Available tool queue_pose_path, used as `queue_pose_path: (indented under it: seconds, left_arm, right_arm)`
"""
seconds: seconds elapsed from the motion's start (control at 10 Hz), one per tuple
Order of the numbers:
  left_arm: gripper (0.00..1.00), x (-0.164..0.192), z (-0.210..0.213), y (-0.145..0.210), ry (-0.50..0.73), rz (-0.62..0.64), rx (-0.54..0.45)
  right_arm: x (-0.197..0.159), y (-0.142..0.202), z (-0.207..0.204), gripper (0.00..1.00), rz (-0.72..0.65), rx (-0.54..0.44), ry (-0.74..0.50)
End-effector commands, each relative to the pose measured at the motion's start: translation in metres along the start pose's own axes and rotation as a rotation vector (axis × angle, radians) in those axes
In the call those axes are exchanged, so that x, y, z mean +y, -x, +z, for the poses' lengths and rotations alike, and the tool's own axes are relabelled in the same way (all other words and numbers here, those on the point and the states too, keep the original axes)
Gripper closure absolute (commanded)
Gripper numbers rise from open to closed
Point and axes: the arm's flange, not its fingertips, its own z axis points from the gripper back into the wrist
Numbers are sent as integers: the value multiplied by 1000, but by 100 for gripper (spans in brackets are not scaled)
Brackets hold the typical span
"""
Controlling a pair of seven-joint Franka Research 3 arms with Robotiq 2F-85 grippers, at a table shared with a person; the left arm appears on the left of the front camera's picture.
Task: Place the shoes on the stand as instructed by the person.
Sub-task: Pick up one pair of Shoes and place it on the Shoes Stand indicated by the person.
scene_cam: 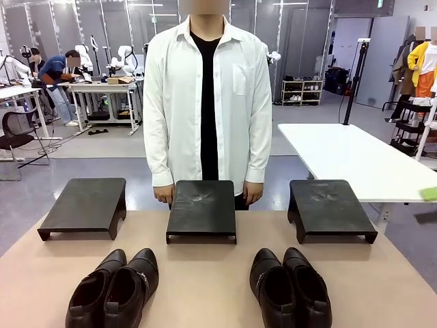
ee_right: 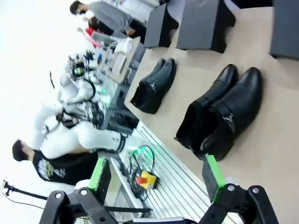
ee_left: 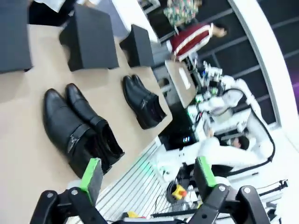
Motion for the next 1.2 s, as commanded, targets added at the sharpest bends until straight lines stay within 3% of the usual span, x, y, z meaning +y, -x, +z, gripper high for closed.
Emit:
queue_pose_path:
  seconds: [0.0, 0.1, 0.3, 0.4, 0.8, 1.1]
  left_arm:
    - [0, 13, 24, 21, 2, 29, -109]
    - [0, 13, 58, 46, -20, 41, -201]
    - [0, 17, 92, 74, -61, 75, -301]
    - [0, 16, 106, 87, -90, 104, -318]
    - [0, 14, 119, 85, -149, 137, -382]
    - [0, 18, 120, 89, -116, 124, -356]
  right_arm:
    - [-18, 26, 28, 0, -24, -154, -34]
    - [-26, 63, 65, 0, -72, -274, -24]
    - [-32, 99, 93, 0, -110, -373, -15]
    - [-33, 112, 95, 0, -123, -382, -13]
    - [-36, 113, 94, 0, -137, -393, 22]
    - [-35, 116, 99, 0, -157, -376, 5]
